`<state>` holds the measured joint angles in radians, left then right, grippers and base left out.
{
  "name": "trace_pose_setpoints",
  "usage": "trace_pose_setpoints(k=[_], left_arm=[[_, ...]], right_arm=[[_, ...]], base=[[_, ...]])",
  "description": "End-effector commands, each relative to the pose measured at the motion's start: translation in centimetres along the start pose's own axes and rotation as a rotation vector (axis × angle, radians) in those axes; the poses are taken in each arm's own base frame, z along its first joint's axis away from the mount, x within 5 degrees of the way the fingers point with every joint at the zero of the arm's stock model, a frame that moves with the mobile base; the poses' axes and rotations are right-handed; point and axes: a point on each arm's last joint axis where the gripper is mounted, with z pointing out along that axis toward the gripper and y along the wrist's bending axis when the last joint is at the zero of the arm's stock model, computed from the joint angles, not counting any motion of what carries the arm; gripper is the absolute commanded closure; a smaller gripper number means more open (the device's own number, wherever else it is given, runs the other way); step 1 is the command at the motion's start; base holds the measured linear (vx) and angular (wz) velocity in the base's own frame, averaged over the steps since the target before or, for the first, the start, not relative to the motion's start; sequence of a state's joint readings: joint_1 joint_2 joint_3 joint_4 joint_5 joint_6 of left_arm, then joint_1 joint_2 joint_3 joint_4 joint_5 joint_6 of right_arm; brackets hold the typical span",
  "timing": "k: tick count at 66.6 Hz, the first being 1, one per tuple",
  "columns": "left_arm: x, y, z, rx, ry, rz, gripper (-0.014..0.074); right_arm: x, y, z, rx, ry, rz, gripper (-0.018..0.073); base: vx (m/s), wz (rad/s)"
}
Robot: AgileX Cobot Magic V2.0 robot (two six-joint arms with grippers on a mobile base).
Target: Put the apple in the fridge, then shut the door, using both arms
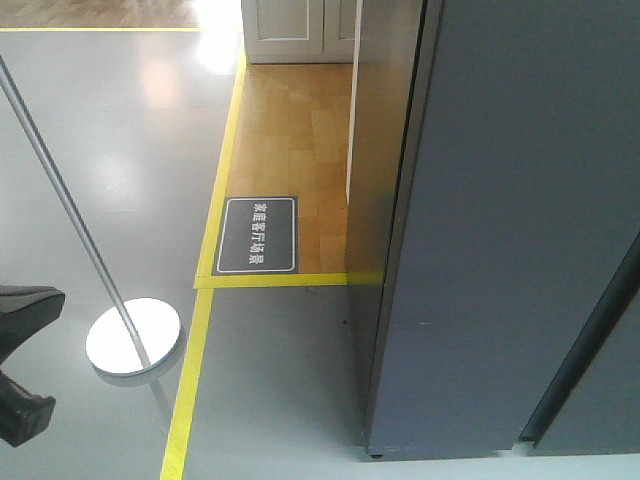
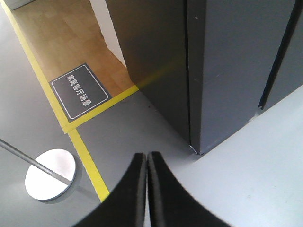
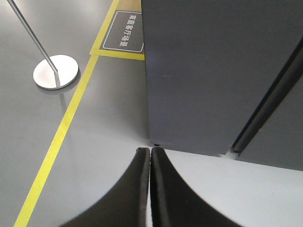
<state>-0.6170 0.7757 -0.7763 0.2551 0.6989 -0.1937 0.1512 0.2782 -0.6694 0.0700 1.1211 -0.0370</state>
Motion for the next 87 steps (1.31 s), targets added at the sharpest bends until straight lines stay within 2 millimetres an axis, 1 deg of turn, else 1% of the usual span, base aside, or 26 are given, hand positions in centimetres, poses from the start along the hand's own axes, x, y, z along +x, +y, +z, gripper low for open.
trace_pose_setpoints(k=[1,11,17,22,29,34,38,41,47,56,70,80,87], left_arm=[[-1.2,0.0,-0.6,0.005,-0.089,-0.003,0.0603],[-1.1,0.1,-0.9,0.005,-0.097,-0.003,0.0603],[-0.8,0.3,-1.4,-0.001,-0.121,-0.003,0.0603],[-0.2,0.8,-1.7,-0.020,-0.147,-0.045,0.0603],[1.0,1.6,-1.9,-0.074,-0.226,-0.081,0.0603],[2.2,2.0,-2.0,-0.100,-0.312,-0.114,0.0603],[3.2,2.2,-2.4,-0.126,-0.385,-0.138,0.0603],[4.3,2.3,-2.5,-0.149,-0.423,-0.149,0.0603],[6.0,2.5,-3.0,-0.204,-0.483,-0.184,0.0603],[9.1,2.7,-3.2,-0.306,-0.518,-0.250,0.0603],[13.4,2.5,-2.5,-0.443,-0.548,-0.284,0.0603],[15.4,2.3,-1.7,-0.491,-0.611,-0.280,0.0603],[16.7,2.1,-0.9,-0.492,-0.673,-0.286,0.0603]], right_arm=[[-1.0,0.0,-0.3,0.002,-0.066,-0.004,0.0563],[-1.0,0.0,-0.3,0.002,-0.066,-0.004,0.0563],[-1.0,0.0,-0.3,0.002,-0.066,-0.004,0.0563],[-1.0,0.0,-0.3,0.002,-0.066,-0.004,0.0563],[-1.0,0.0,-0.3,0.002,-0.066,-0.004,0.0563],[-1.0,0.0,-0.3,0.002,-0.065,-0.004,0.0563],[-1.0,0.0,-0.3,0.002,-0.063,-0.004,0.0563],[-1.0,0.0,-0.3,0.002,-0.063,-0.004,0.0563],[-1.0,0.0,-0.3,0.002,-0.063,-0.004,0.0563],[-1.0,0.0,-0.3,0.002,-0.063,-0.004,0.0563],[-1.0,0.0,-0.3,0.002,-0.063,-0.004,0.0563],[-1.0,0.0,-0.3,0.002,-0.063,-0.004,0.0563],[-1.0,0.0,-0.3,0.002,-0.063,-0.004,0.0563]], base=[[0.00,0.00],[0.00,0.00],[0.00,0.00],[0.00,0.00],[0.00,0.00],[0.00,0.00],[0.00,0.00],[0.00,0.00],[0.00,0.00],[0.00,0.00],[0.00,0.00],[0.00,0.00],[0.00,0.00]])
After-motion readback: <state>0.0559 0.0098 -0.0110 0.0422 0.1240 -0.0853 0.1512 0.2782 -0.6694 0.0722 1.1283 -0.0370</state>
